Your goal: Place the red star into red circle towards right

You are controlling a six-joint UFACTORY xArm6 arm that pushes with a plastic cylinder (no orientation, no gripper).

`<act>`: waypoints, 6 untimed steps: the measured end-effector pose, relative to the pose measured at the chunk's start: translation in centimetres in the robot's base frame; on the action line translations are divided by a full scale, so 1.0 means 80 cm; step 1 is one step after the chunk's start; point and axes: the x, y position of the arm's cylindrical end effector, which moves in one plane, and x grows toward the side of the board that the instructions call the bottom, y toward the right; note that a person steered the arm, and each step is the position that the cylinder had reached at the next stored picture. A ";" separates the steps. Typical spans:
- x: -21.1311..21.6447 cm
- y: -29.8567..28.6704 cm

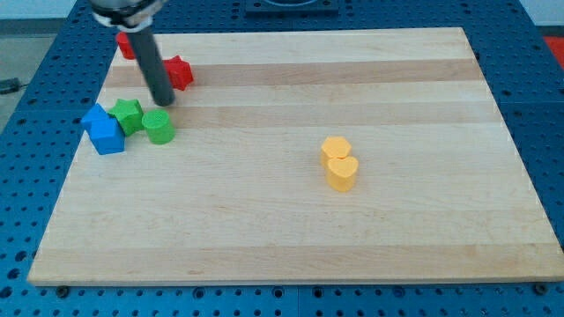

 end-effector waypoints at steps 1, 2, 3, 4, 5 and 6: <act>-0.028 0.026; -0.039 0.002; -0.052 -0.021; -0.068 -0.030; -0.090 -0.031; -0.112 -0.031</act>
